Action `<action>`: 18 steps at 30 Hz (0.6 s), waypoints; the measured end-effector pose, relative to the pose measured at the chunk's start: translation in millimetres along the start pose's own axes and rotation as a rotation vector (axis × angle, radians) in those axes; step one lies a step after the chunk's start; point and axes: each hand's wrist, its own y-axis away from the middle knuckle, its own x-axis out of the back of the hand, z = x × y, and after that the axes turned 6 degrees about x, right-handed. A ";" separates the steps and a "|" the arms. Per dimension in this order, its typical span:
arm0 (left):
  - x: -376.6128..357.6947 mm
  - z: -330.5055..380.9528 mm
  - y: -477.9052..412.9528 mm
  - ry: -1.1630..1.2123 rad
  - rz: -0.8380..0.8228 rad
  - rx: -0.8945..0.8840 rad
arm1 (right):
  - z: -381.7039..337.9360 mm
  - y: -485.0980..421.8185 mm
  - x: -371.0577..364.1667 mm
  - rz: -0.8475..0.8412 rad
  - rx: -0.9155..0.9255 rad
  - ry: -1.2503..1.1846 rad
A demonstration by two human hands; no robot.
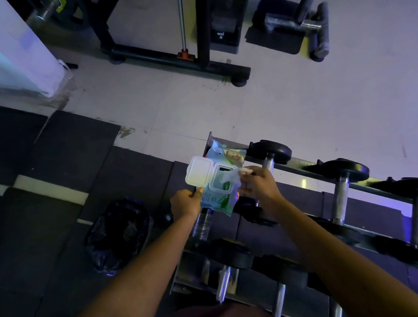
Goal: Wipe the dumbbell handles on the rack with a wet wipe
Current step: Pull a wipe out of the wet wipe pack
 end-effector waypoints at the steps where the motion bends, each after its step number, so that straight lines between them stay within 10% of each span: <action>1: 0.4 0.8 1.4 -0.007 -0.001 0.000 | -5.0 7.2 5.9 0.001 -0.009 -0.086; 18: -4.5 14.2 58.7 0.135 0.070 -0.012 | -14.3 64.7 73.3 0.288 0.088 -0.618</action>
